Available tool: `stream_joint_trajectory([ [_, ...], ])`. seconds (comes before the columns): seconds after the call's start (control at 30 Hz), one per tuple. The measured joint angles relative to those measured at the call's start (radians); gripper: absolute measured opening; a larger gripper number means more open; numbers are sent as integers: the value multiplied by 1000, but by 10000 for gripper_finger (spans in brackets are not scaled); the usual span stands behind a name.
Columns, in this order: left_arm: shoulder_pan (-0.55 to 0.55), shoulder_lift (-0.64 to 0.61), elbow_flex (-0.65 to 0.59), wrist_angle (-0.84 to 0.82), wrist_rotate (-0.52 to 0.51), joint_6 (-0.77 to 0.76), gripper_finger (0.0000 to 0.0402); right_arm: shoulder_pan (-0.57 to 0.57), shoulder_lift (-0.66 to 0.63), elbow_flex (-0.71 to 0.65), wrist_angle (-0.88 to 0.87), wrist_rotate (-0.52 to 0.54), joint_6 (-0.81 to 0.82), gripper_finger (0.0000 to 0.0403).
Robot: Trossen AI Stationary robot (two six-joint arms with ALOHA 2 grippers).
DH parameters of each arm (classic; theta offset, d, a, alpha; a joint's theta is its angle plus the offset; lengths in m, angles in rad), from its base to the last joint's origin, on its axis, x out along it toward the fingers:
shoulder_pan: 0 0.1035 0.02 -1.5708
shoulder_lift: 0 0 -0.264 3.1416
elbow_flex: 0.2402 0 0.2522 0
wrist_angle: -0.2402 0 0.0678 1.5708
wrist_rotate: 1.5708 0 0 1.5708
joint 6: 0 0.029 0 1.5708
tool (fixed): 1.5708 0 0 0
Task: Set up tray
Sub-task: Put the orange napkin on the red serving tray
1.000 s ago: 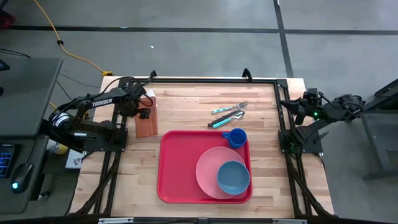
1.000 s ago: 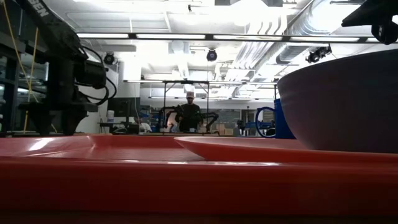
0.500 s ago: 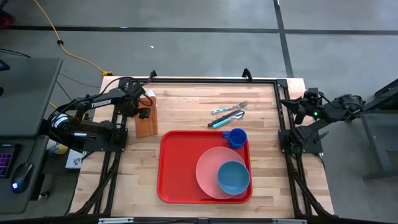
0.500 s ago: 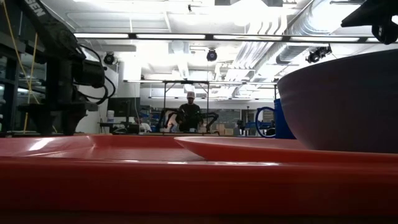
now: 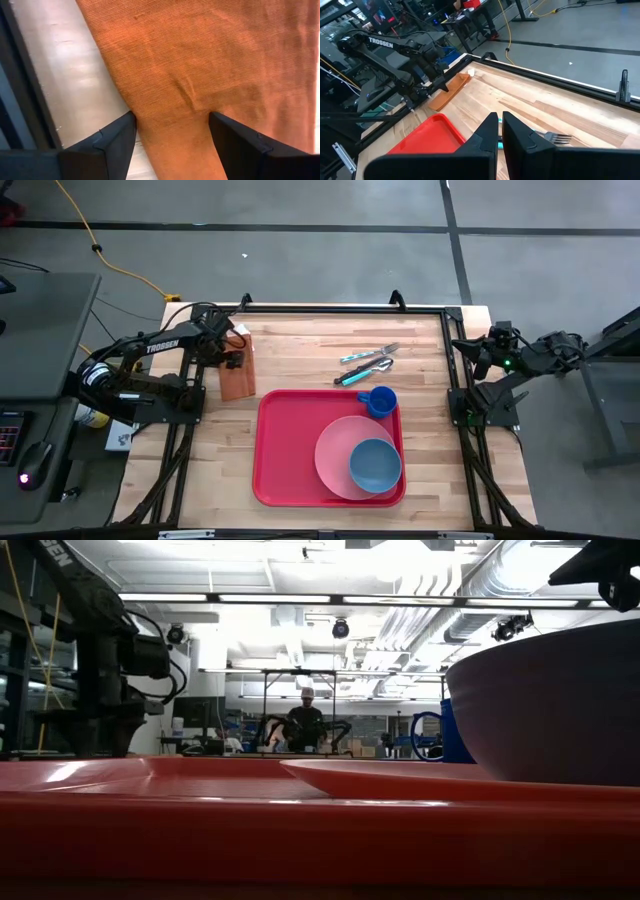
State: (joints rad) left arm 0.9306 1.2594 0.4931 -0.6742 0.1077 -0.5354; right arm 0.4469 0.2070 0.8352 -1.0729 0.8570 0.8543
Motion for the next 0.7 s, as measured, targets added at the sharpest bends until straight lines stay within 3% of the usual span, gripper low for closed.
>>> stream_joint_trajectory([
  [0.4,-2,2,-1,44,9,-28,274,0,0,0,0,0,0,1],
  [0.53,-2,2,-2,42,-17,-47,236,0,0,0,0,0,0,2],
  [0.7,-2,3,-3,38,-54,-49,159,0,0,0,0,0,0,2],
])
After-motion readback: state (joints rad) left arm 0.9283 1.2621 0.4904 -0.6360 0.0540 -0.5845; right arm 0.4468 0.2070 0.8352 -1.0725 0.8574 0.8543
